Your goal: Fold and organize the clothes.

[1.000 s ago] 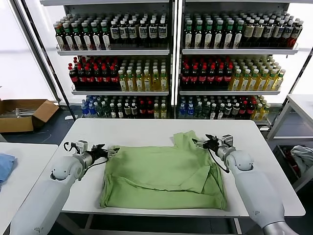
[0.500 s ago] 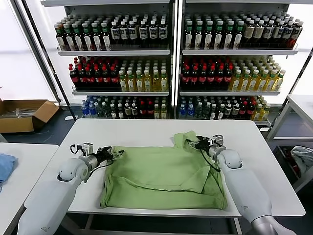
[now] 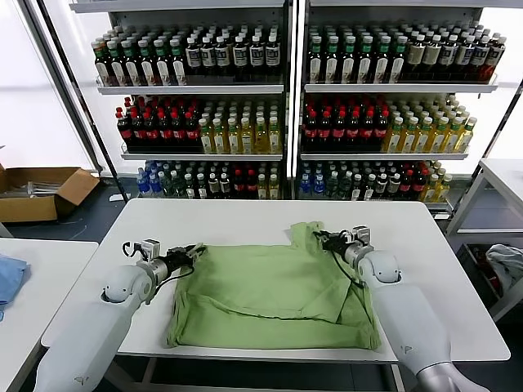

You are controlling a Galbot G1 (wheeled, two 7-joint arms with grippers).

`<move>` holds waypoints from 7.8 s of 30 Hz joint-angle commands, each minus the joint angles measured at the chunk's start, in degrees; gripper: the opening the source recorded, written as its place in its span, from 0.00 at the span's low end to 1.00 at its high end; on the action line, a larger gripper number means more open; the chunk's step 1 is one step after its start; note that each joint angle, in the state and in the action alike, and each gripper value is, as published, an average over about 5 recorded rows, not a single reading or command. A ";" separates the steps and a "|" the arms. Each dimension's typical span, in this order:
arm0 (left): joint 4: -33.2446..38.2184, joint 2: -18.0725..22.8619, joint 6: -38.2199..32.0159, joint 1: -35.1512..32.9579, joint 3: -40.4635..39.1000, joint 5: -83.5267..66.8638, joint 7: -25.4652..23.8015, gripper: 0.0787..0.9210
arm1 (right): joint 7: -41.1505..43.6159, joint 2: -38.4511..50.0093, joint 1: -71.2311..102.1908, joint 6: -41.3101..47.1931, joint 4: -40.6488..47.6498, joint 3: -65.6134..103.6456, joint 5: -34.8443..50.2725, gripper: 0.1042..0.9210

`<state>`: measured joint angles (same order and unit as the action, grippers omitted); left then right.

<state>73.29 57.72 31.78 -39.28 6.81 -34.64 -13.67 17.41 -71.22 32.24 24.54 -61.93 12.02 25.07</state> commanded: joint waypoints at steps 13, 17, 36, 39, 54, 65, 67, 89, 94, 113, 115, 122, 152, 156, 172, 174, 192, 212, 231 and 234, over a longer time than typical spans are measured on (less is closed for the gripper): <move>13.22 -3.42 -0.32 -2.58 3.44 -5.31 0.51 0.01 | -5.27 5.17 9.90 3.35 -25.49 5.73 12.24 0.00; 19.30 -4.66 -0.01 -6.74 6.44 -5.60 1.43 0.01 | -6.35 7.23 16.72 3.31 -33.81 9.32 13.29 0.00; 41.41 -7.53 1.26 -33.01 22.40 -5.84 4.73 0.01 | -4.55 5.65 56.35 -1.96 -57.34 26.74 5.76 0.00; 43.49 -7.32 1.26 -38.47 23.12 -4.90 4.58 0.01 | -4.94 4.22 61.06 -3.76 -59.14 27.29 3.37 0.00; 46.02 -5.84 1.29 -49.36 26.47 6.98 4.13 0.15 | -4.77 3.96 63.58 -9.32 -58.72 33.92 -0.48 0.23; 53.14 -2.84 0.52 -51.26 29.55 -4.87 15.24 0.53 | -0.96 3.48 66.46 -19.87 -57.50 44.80 3.65 0.62; 53.18 -0.39 -0.29 -51.60 26.92 -3.67 17.86 0.61 | -0.32 2.74 67.79 -20.25 -57.10 45.23 2.78 0.70; 41.40 9.08 0.18 -46.17 18.79 8.71 19.97 0.68 | 2.75 1.89 72.03 -21.77 -59.03 47.60 4.47 0.88; 41.56 9.38 -1.51 -46.74 17.85 9.61 19.48 0.51 | 2.50 1.60 71.09 -21.26 -59.41 46.66 4.18 0.88; 37.08 -5.98 -4.87 -41.69 41.79 -3.37 12.26 0.02 | 1.99 1.50 66.74 -19.11 -61.77 42.85 5.08 0.88; 33.46 -9.24 -5.11 -40.80 45.13 -4.22 10.76 0.02 | 2.00 1.64 66.74 -19.11 -61.88 42.83 5.43 0.88; 22.48 -19.66 -6.06 -35.31 48.00 -5.45 7.87 0.02 | 2.29 1.67 67.59 -19.51 -62.36 43.05 6.21 0.88; 48.06 0.73 -2.81 -34.52 3.82 14.97 15.58 0.02 | 2.33 -0.43 69.88 -19.70 -64.53 44.37 5.43 0.88; 45.15 3.50 -1.77 -33.62 0.36 16.15 15.61 0.04 | 2.11 -0.64 69.68 -19.35 -64.93 44.10 5.15 0.88; 55.24 0.15 0.85 -34.40 12.92 5.14 17.20 0.56 | 2.08 -1.23 69.86 -18.92 -65.56 43.53 4.83 0.88; 51.84 -2.69 1.20 -34.69 20.80 2.80 16.20 0.62 | 2.15 -1.24 69.99 -19.02 -65.40 43.17 4.77 0.88; 23.26 -5.52 -0.21 -27.77 25.30 2.70 15.74 0.88 | 2.20 -0.52 70.84 -19.46 -64.89 42.55 4.62 0.88; 27.65 0.48 1.27 -28.61 21.39 -5.28 17.68 0.88 | 1.68 -0.51 70.90 -19.13 -64.97 43.80 5.33 0.88; 29.04 2.73 1.33 -32.01 20.88 -11.97 19.60 0.57 | 0.91 -0.10 70.24 -18.93 -65.10 43.95 5.62 0.88; 29.24 3.57 1.27 -31.96 21.16 -11.95 20.33 0.47 | 0.85 0.05 70.30 -18.82 -65.28 43.99 5.62 0.88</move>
<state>101.51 60.02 32.81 -70.39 28.00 -44.27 5.49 18.37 -71.25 102.55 5.65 -126.98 55.96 30.63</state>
